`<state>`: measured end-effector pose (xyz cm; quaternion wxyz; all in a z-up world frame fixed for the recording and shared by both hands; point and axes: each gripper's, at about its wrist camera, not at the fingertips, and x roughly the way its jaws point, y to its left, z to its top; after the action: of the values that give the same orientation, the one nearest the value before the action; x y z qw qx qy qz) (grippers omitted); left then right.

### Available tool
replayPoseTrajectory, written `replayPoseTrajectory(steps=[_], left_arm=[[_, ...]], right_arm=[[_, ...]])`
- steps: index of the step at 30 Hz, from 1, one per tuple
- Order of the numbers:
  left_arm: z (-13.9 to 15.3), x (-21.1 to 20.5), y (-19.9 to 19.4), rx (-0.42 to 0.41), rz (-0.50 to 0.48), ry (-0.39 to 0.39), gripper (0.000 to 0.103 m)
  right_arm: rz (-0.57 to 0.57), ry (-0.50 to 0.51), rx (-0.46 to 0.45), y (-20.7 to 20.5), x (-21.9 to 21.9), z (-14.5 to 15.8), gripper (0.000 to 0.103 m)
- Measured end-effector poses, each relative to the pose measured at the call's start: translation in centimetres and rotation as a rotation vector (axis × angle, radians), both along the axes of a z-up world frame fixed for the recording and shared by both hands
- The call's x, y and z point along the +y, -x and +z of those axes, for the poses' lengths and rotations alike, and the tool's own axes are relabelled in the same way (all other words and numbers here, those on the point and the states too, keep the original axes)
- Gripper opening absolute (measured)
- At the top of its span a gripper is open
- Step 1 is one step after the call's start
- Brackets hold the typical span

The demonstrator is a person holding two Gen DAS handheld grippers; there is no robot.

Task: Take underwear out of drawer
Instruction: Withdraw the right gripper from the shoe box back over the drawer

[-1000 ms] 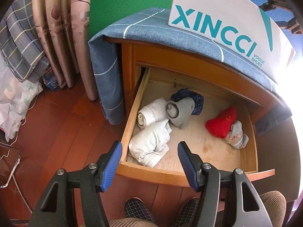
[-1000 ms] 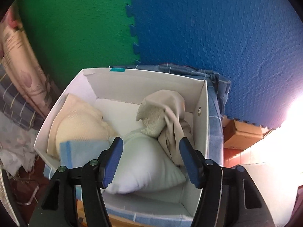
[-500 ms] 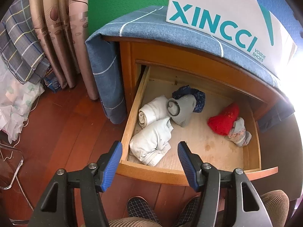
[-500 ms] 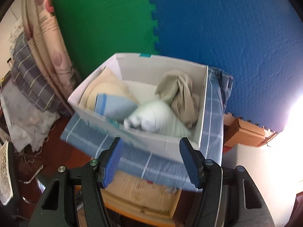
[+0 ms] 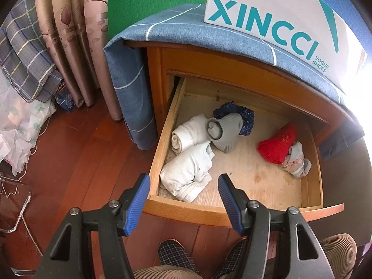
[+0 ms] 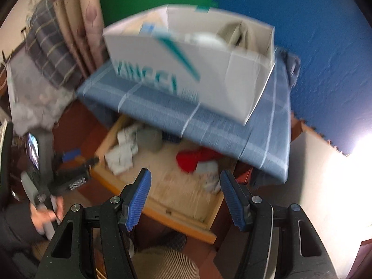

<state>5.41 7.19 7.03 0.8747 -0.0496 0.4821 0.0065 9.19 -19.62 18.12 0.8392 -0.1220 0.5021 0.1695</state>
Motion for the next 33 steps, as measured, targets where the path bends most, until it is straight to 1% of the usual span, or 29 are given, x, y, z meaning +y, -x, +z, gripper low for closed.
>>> replayPoseTrajectory(steps=[5, 11, 19, 23, 27, 33], left_arm=[[-0.1, 0.0, 0.0, 0.001, -0.001, 0.002, 0.062], [-0.1, 0.3, 0.0, 0.0, 0.002, 0.018, 0.062], [0.1, 0.6, 0.0, -0.006, 0.002, 0.047, 0.062], [0.0, 0.9, -0.1, -0.006, 0.006, 0.065, 0.062], [0.0, 1.1, 0.0, -0.007, 0.01, 0.08, 0.062], [-0.1, 1.5, -0.1, -0.011, 0.021, 0.105, 0.062]], right_arm=[[0.017, 0.027, 0.06, 0.1, 0.2, -4.1, 0.059], [0.056, 0.062, 0.098, -0.3, 0.6, -8.3, 0.059], [0.114, 0.129, 0.133, -2.0, 0.7, -12.6, 0.059], [0.136, 0.174, 0.144, -3.3, 0.7, -14.7, 0.059], [0.179, 0.247, 0.161, -4.3, 1.3, -17.1, 0.058], [0.245, 0.357, 0.16, -5.6, 2.1, -20.3, 0.058]])
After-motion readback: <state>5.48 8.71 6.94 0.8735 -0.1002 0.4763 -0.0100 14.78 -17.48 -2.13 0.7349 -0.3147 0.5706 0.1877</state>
